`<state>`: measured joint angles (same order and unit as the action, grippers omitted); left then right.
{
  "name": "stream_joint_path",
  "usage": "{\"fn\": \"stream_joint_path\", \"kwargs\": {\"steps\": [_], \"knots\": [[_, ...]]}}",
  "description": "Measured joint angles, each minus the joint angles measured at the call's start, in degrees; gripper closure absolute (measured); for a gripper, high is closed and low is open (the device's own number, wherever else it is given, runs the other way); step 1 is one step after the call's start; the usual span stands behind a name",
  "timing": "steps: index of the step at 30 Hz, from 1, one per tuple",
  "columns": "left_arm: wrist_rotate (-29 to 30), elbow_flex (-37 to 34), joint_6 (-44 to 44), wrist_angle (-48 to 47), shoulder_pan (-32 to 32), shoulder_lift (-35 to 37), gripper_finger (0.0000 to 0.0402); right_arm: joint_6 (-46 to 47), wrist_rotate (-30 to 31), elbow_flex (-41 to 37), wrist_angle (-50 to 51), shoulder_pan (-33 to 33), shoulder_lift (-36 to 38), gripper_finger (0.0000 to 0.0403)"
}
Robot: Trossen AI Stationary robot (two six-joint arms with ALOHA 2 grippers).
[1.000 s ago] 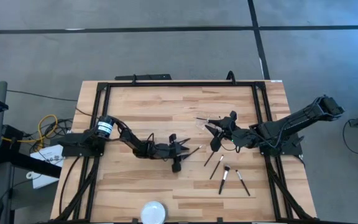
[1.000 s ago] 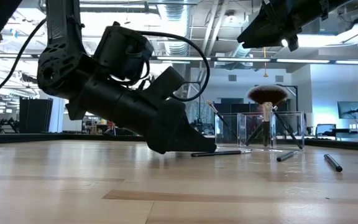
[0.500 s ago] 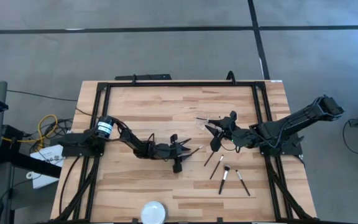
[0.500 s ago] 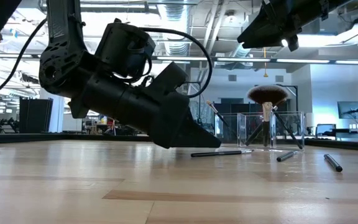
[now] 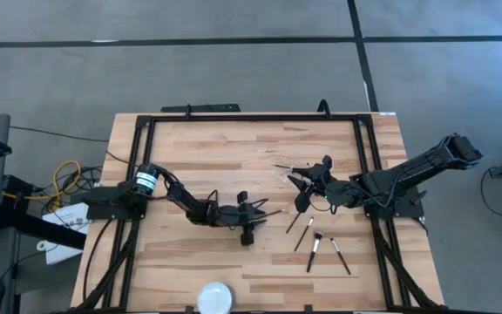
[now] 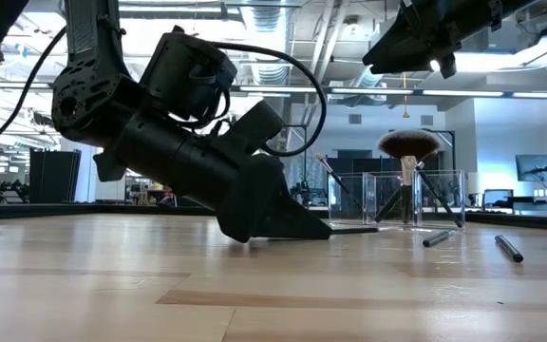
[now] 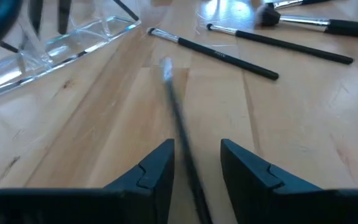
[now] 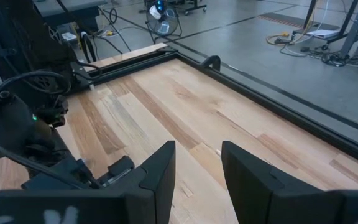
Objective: Pick & Place Makeup Brushes
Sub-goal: Put the black liner brush into the makeup organizer
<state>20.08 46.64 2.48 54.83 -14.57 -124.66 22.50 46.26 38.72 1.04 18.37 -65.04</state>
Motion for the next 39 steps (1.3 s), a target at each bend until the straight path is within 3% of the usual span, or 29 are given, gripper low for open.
{"fn": "stream_joint_path", "kwargs": {"steps": [7, 10, 15, 18, 23, 29, 32, 39], "knots": [[0.25, -0.05, -0.42, -1.07, 0.63, 0.09, 0.0283, 0.01, -1.16, 0.00, -0.02, -0.02, 0.00, 0.0282], [-2.17, -0.05, 0.04, -1.87, 1.97, 0.18, 0.0310, 0.02, -2.02, 0.00, -0.02, 0.00, 0.00, 0.0282], [-11.25, -0.45, 1.65, -2.30, 5.13, 0.32, 0.0384, 0.02, -3.55, 0.00, -0.04, 0.00, 0.00, 0.0282], [-11.74, -1.42, 1.63, -2.16, 5.65, 0.33, 0.0389, -0.07, -9.09, 0.00, -0.19, -0.02, -0.35, 0.0282], [-10.97, -4.86, 1.20, -3.38, 5.61, 3.79, 0.0390, -0.51, -13.97, -0.04, -2.29, -0.12, -6.84, 0.0282], [-10.60, -11.05, -0.77, -5.58, 5.88, 15.74, 0.0390, -4.93, -29.01, -0.03, -9.16, -3.59, -18.20, 0.0282], [-10.64, -12.99, -0.96, -8.16, 6.60, 18.94, 0.0390, -6.51, -29.89, 1.46, -10.06, -5.66, -22.96, 0.0282], [-11.06, -13.57, -2.27, -8.54, 6.54, 18.24, 0.0391, -9.14, -29.83, 9.52, -1.52, -9.41, -31.19, 0.0282]]}}
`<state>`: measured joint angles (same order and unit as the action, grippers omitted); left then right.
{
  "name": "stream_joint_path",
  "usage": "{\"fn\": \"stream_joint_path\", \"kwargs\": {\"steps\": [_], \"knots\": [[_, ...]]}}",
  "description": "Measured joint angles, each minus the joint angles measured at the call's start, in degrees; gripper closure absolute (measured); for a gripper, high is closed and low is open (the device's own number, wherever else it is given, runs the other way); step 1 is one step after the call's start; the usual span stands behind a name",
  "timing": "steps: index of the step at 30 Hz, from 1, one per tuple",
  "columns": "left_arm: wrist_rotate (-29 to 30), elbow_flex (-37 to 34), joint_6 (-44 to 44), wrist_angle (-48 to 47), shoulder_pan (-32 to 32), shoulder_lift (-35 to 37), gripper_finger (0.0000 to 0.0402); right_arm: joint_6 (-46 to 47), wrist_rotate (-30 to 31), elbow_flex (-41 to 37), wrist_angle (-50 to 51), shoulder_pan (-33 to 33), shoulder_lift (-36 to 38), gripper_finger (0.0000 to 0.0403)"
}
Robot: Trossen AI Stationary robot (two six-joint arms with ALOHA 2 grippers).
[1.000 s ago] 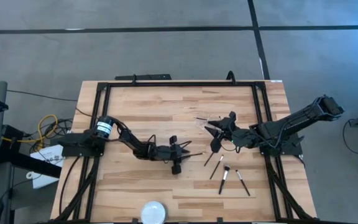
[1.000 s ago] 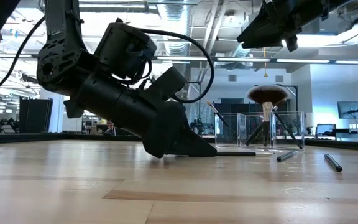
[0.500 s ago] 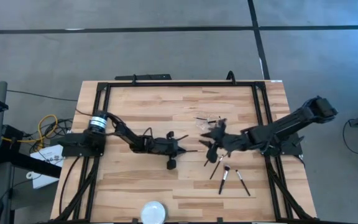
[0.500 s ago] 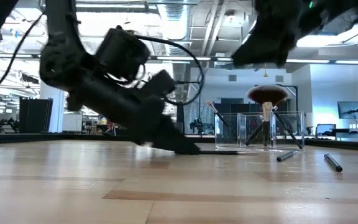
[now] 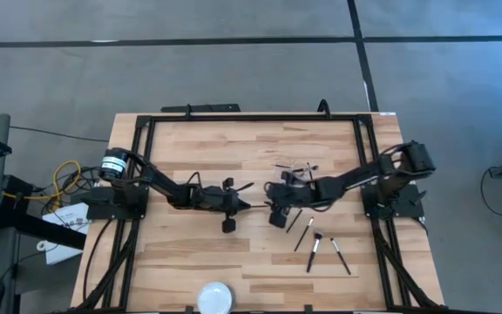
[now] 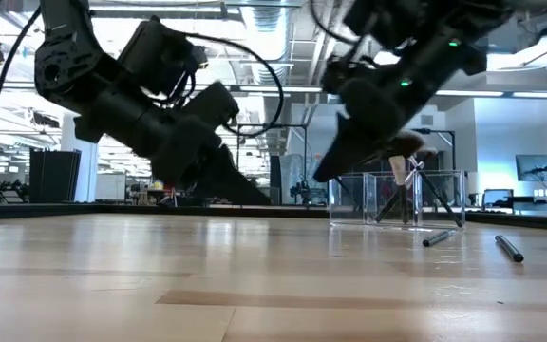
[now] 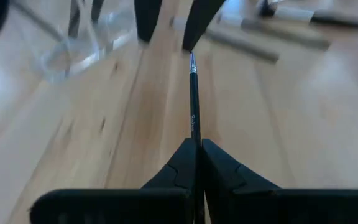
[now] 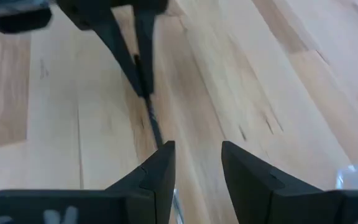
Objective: Pick & Place Makeup Brushes
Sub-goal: Put the black liner brush into the makeup organizer
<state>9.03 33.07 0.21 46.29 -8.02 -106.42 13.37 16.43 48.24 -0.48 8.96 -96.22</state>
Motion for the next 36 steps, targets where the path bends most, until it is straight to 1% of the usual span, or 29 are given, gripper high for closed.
{"fn": "stream_joint_path", "kwargs": {"steps": [3, 7, 12, 17, 20, 26, 31, 33, 36], "knots": [[0.10, 0.09, 0.00, 0.50, 0.15, -0.40, 0.0391, -1.46, -0.57, 3.33, 4.60, -0.21, -2.69, 0.0282], [0.19, 0.19, 0.00, 0.69, 0.21, -0.40, 0.0391, -1.82, -3.16, 7.08, 10.77, -0.13, -5.81, 0.0282], [1.04, 0.15, 0.02, 0.79, 0.22, -0.06, 0.0391, -1.92, -4.56, 8.91, 14.14, -0.51, -8.05, 0.0282], [1.24, 0.19, 0.02, 1.22, 0.21, 0.08, 0.0391, -3.80, -4.50, 8.99, 14.39, -1.43, -8.11, 0.0286], [1.26, 0.19, 0.19, 1.26, 0.21, 0.08, 0.0391, -3.96, -4.53, 8.99, 14.44, -1.72, -8.11, 0.0302], [1.41, 0.19, 0.22, 1.24, 0.21, 0.08, 0.0391, -5.79, -4.76, 8.99, 14.79, -1.70, -8.07, 0.0349], [1.40, -0.32, 0.20, 1.10, 0.58, 0.08, 0.0388, -7.69, -7.30, 8.99, 14.66, -1.61, -8.05, 0.0393], [1.24, -0.83, 0.87, 1.37, 0.91, 0.14, 0.0387, -7.71, -7.41, 9.02, 14.28, -1.61, -8.05, 0.0392], [1.56, -1.27, 1.61, 1.10, 1.29, 0.14, 0.0388, -7.35, -7.07, 9.02, 13.89, -1.71, -8.03, 0.0375]]}}
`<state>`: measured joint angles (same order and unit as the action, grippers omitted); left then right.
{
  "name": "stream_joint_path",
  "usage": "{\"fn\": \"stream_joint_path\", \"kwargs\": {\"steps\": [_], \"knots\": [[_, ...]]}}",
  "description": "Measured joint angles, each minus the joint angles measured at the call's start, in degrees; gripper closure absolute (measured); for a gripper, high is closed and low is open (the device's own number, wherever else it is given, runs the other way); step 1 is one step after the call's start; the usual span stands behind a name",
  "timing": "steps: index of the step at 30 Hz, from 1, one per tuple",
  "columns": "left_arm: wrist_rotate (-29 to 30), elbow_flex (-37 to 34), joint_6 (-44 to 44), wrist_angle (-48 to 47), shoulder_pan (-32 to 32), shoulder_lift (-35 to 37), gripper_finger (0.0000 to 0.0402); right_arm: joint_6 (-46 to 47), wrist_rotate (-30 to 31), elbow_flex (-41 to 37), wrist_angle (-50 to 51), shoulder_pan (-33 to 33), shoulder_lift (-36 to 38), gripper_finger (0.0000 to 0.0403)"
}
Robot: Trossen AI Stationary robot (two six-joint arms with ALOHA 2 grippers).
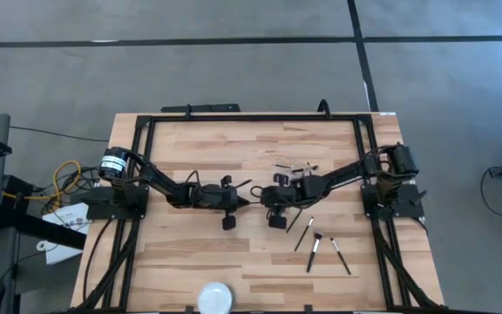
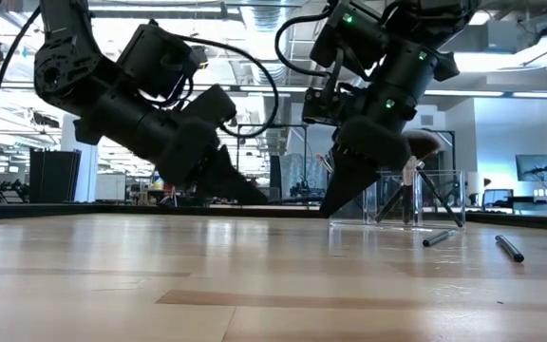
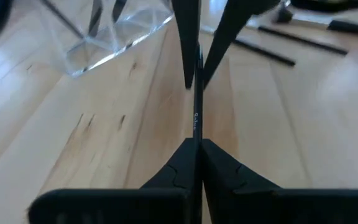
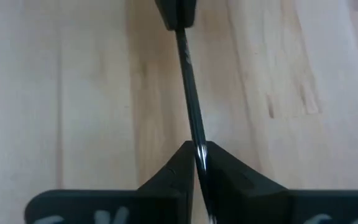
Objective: Pick & Place Makeup Brushes
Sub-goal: Put the black liner brush into the makeup organizer
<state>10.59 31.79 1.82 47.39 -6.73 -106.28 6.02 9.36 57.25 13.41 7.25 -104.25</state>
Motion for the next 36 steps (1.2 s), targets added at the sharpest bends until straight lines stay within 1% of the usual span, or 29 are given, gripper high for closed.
{"fn": "stream_joint_path", "kwargs": {"steps": [2, 6, 10, 14, 17, 30, 33, 36], "knots": [[0.26, -0.15, 0.12, -0.85, 0.03, -0.02, 0.0389, 0.06, 0.00, 0.00, 0.03, 0.00, 0.00, 0.0373], [0.33, -0.15, 0.12, -0.86, 0.01, -0.02, 0.0381, -0.05, -0.32, 0.00, 0.05, 0.11, 0.02, 0.0394], [0.82, -0.15, 0.16, -0.69, 0.03, -0.02, 0.0368, 0.02, -0.39, 0.00, 0.02, 0.04, 0.02, 0.0388], [0.83, -0.15, 0.18, -0.60, 0.03, -0.02, 0.0361, 0.02, -0.43, 0.00, -0.04, 0.07, 0.02, 0.0396], [0.81, -0.15, 0.18, -0.40, 0.06, -0.02, 0.0358, 0.03, -0.43, 0.00, -0.18, 0.07, 0.02, 0.0392], [0.54, -0.10, 0.05, 0.28, 0.03, -0.02, 0.0357, 0.02, -0.41, 0.00, -0.17, 0.04, 0.02, 0.0399], [0.53, 0.00, -2.48, 0.25, -0.03, 0.75, 0.0353, 0.02, -0.42, 0.00, -0.15, -0.18, 0.02, 0.0400], [0.48, 0.02, -4.68, 0.23, -0.34, 2.67, 0.0335, 0.02, -0.39, 0.00, -0.10, -0.26, 0.02, 0.0400]]}}
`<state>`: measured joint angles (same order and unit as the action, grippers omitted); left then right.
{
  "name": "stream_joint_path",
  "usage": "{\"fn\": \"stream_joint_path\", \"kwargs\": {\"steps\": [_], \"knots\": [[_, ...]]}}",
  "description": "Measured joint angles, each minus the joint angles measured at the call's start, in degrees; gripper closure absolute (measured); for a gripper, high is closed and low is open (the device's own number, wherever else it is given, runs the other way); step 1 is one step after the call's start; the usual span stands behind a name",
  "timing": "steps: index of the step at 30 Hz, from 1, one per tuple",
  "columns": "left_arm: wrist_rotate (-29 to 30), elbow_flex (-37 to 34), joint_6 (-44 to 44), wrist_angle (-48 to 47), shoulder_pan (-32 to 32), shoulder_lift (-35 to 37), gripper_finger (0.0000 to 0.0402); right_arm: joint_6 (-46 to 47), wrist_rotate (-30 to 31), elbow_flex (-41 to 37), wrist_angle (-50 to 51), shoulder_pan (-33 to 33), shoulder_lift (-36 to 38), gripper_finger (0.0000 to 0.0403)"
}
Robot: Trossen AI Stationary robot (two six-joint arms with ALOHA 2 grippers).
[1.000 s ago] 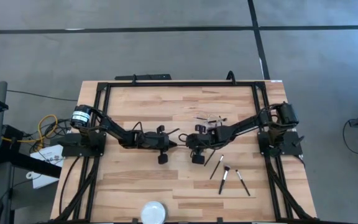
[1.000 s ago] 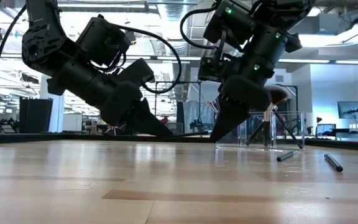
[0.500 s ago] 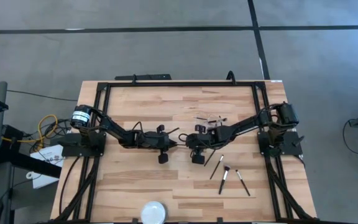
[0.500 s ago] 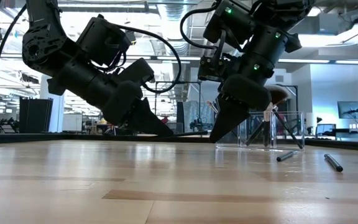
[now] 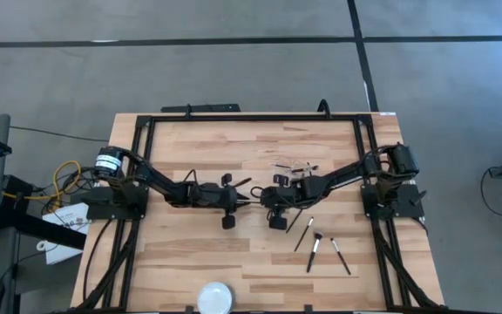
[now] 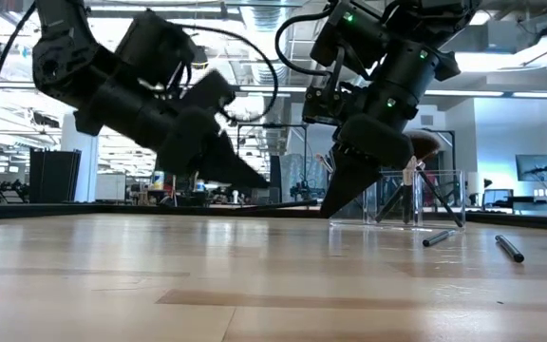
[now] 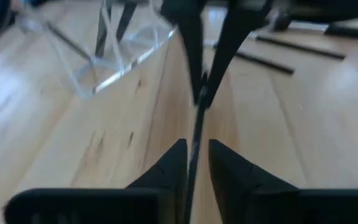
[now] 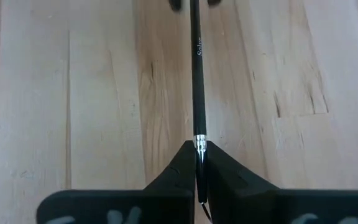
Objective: Pick & Place Makeup Brushes
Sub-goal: Put the black liner brush into the makeup organizer
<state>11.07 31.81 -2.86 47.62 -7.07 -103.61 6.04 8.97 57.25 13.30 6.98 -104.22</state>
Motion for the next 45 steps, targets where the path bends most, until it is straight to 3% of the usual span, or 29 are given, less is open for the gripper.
{"fn": "stream_joint_path", "kwargs": {"steps": [4, 9, 17, 21, 27, 32, 38, 45], "knots": [[0.69, -0.20, -1.29, -0.24, 0.11, 4.29, 0.0296, 0.64, 0.69, 1.67, 4.51, 0.00, 0.44, 0.0400], [5.45, -3.02, -1.41, -0.45, 0.13, 14.24, 0.0266, 1.19, 4.94, 9.87, 20.04, 0.37, 1.29, 0.0400], [7.51, -11.23, -1.41, -0.66, 0.29, 30.40, 0.0270, -1.68, 8.34, 23.71, 43.80, -0.06, 3.56, 0.0400], [8.25, -15.72, -1.32, -0.77, 1.02, 35.28, 0.0275, 1.20, 11.18, 25.61, 52.41, -1.12, 7.66, 0.0400], [8.92, -19.93, -0.16, -0.48, 2.52, 37.61, 0.0281, 7.75, 11.66, 25.03, 61.57, -4.26, 15.93, 0.0399], [9.37, -20.90, 3.04, -0.61, 3.62, 37.18, 0.0281, 8.55, 8.22, 24.96, 64.46, -7.74, 18.54, 0.0400], [9.35, -21.27, 3.18, -0.46, 3.69, 36.61, 0.0284, 6.23, 5.47, 24.96, 66.47, -10.90, 15.94, 0.0400], [9.33, -21.29, 3.18, -0.35, 3.69, 36.61, 0.0285, -4.96, 4.44, 25.00, 67.09, -13.14, 8.60, 0.0400]]}}
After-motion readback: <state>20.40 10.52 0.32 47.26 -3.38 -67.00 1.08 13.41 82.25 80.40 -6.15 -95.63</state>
